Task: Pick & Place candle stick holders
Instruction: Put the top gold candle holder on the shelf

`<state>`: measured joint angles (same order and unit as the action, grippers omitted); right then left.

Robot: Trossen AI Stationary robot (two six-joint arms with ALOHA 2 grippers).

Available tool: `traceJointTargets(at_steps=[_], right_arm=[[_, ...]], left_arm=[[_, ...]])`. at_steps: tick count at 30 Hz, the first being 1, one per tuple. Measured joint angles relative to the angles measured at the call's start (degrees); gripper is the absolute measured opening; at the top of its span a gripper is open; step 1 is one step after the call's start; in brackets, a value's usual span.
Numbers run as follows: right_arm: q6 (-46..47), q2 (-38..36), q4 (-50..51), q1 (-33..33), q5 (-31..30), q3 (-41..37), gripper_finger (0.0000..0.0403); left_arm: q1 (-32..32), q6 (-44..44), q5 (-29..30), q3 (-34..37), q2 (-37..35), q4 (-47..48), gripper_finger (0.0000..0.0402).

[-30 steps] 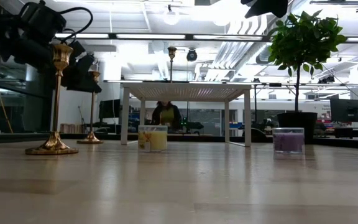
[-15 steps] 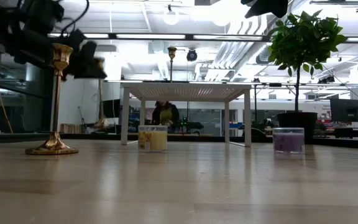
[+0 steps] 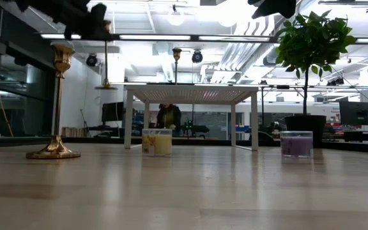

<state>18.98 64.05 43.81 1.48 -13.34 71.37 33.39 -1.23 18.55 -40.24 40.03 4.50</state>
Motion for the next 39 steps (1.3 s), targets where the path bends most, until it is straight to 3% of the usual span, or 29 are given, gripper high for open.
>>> traceJointTargets(at_steps=[5, 16, 27, 39], right_arm=[[0.0, 0.0, 0.0, 0.0, 0.0, 0.0, 0.0222], [0.0, 0.0, 0.0, 0.0, 0.0, 0.0, 0.0222], [0.0, 0.0, 0.1, 0.0, 0.7, 0.0, 0.0222], [-0.2, 0.0, 1.1, 0.0, 0.6, 0.0, 0.0222]], left_arm=[[0.0, 0.1, -2.7, -8.0, 4.4, 1.6, 0.0038], [0.0, -2.4, -16.2, -21.8, 22.6, 4.8, 0.0039], [0.0, -1.5, -16.3, -27.8, 32.8, 3.9, 0.0039], [0.0, 1.7, -11.3, -28.0, 35.7, 2.5, 0.0039]])
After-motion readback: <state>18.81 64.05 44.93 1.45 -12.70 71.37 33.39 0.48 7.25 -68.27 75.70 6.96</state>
